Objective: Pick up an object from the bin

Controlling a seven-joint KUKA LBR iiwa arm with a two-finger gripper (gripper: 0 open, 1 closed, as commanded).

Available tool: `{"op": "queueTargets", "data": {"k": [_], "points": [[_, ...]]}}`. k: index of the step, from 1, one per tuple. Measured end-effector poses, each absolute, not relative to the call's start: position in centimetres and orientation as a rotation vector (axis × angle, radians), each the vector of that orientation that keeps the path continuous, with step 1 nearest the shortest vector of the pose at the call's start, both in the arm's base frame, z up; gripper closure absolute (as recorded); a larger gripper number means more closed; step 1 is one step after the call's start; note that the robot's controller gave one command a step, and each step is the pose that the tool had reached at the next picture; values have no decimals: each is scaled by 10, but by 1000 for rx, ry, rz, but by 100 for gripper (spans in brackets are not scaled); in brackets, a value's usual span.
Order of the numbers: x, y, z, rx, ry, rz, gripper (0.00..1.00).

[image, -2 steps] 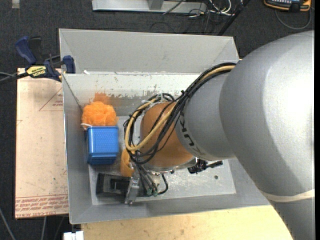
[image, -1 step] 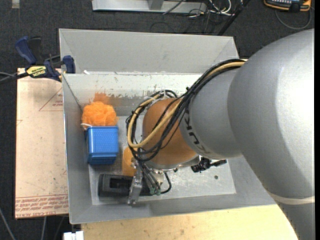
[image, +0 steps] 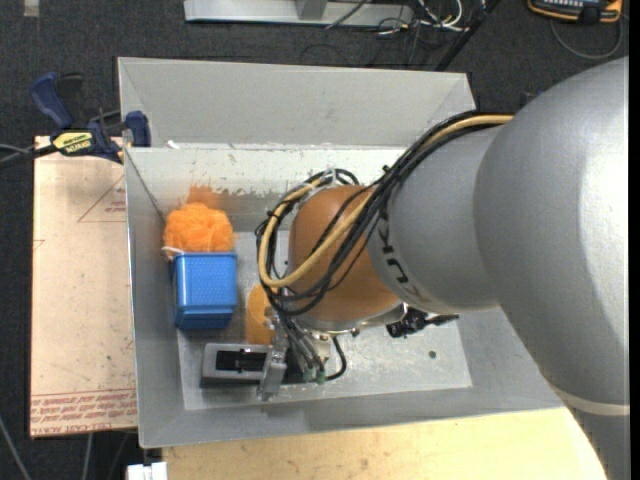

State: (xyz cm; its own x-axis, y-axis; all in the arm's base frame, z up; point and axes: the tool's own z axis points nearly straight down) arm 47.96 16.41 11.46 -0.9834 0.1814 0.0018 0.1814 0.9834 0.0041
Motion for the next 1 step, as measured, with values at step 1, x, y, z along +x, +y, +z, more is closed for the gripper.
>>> {"op": "queueTargets", "data": {"k": [1], "points": [[480,164,125,-286,-3128,-7,100]]}}
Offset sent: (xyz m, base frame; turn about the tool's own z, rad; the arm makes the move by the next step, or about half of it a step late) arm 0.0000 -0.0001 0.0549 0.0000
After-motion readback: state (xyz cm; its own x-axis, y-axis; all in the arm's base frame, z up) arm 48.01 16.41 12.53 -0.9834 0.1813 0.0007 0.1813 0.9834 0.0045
